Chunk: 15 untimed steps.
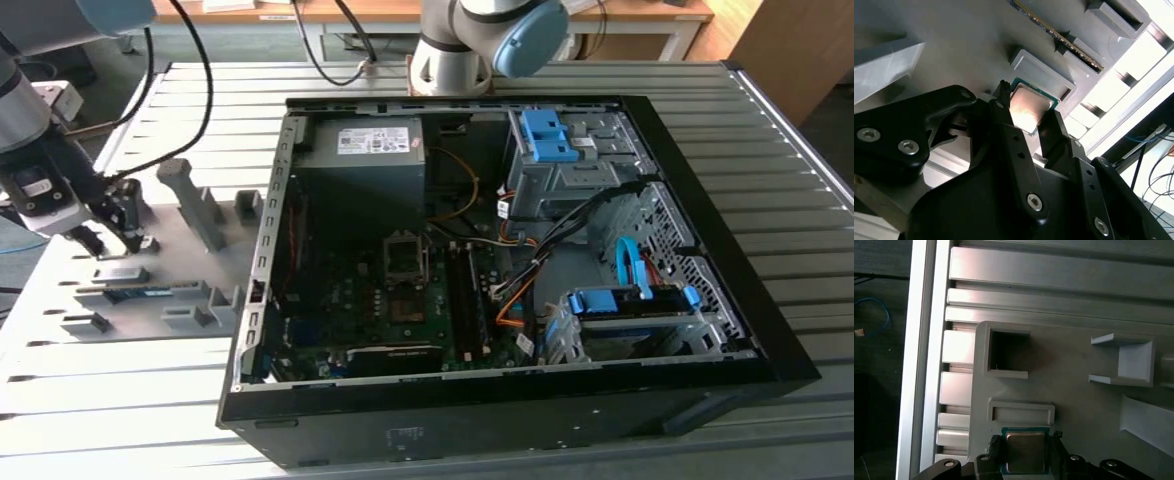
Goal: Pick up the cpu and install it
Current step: 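Pick up the cpu and move it towards the insertion slot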
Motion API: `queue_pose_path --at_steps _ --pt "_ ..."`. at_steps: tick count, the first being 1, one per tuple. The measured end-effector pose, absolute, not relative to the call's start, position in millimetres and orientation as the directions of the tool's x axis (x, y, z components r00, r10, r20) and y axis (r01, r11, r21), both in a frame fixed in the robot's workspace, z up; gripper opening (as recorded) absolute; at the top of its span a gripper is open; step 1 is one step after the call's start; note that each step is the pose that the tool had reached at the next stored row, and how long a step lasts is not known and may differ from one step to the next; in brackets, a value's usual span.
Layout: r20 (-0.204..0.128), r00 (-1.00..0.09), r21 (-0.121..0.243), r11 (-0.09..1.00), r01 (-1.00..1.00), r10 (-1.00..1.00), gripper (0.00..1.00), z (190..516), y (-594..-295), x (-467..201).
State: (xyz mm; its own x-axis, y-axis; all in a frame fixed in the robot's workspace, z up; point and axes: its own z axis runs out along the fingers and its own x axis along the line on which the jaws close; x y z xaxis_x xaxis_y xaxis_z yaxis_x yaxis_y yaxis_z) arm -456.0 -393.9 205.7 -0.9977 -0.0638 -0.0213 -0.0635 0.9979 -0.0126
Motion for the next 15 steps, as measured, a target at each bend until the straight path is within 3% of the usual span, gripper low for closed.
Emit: queue_pose_path --at_steps 15 --pt "-0.021 -0.998 -0.013 0.998 -0.064 -0.064 0.47 225.6 -393.9 -456.0"
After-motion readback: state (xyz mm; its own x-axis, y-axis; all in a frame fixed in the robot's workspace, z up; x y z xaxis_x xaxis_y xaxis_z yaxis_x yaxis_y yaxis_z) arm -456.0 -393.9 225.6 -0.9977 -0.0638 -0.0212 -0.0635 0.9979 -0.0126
